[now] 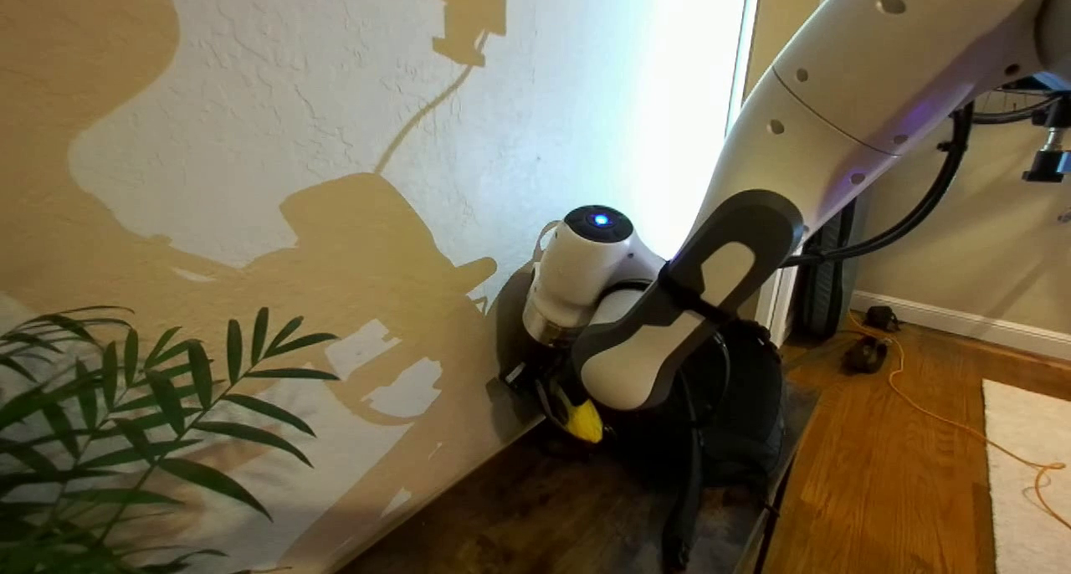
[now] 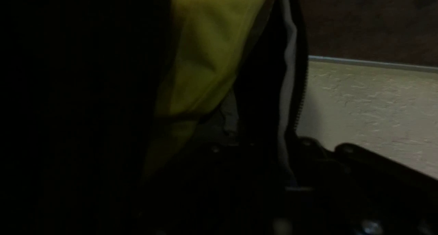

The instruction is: Put the yellow thing in the bag

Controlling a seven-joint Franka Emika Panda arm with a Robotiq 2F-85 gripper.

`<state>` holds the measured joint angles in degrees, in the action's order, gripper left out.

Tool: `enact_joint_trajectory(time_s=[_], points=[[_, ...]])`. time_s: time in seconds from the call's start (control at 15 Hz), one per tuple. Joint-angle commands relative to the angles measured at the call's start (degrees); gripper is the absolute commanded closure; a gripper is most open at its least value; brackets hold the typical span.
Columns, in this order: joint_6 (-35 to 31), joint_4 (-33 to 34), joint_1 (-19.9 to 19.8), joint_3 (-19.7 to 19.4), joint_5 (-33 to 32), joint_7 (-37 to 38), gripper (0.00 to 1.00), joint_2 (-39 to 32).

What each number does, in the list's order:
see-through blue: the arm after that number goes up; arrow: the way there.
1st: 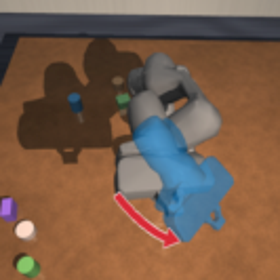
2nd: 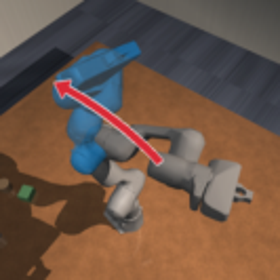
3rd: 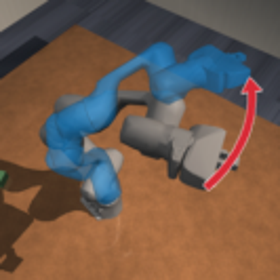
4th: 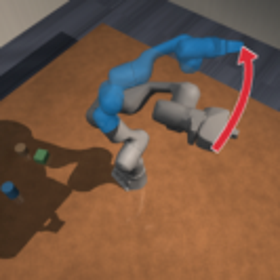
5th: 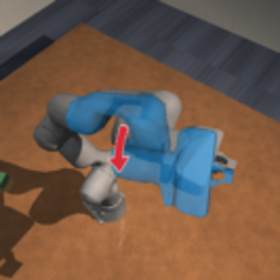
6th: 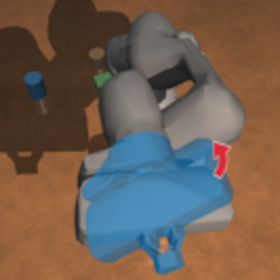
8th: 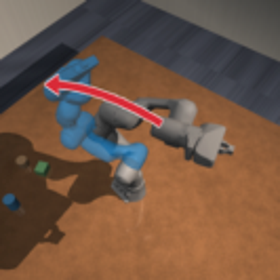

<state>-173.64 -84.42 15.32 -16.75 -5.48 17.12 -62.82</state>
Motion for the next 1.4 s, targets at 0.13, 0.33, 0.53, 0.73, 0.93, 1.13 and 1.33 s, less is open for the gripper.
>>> enact_joint_trajectory(time_s=[0.13,0.33,0.53,0.73,0.93,1.13,1.33], points=[[1.1,-1.8,-2.6,3.6,1.4,-3.9,1.00,2.8],[2.6,-3.0,-5.2,7.2,1.1,-6.9,0.98,5.1],[6.0,-4.7,-9.0,12.2,0.9,-11.5,0.98,8.9],[10.0,-6.0,-10.5,13.8,1.0,-13.2,0.98,12.1],[13.2,-7.7,-10.0,12.9,0.7,-12.4,0.98,15.6],[14.6,-9.8,-9.2,11.7,0.1,-11.4,0.98,19.0],[15.4,-12.1,-7.2,9.2,-1.3,-9.7,0.98,22.9]])
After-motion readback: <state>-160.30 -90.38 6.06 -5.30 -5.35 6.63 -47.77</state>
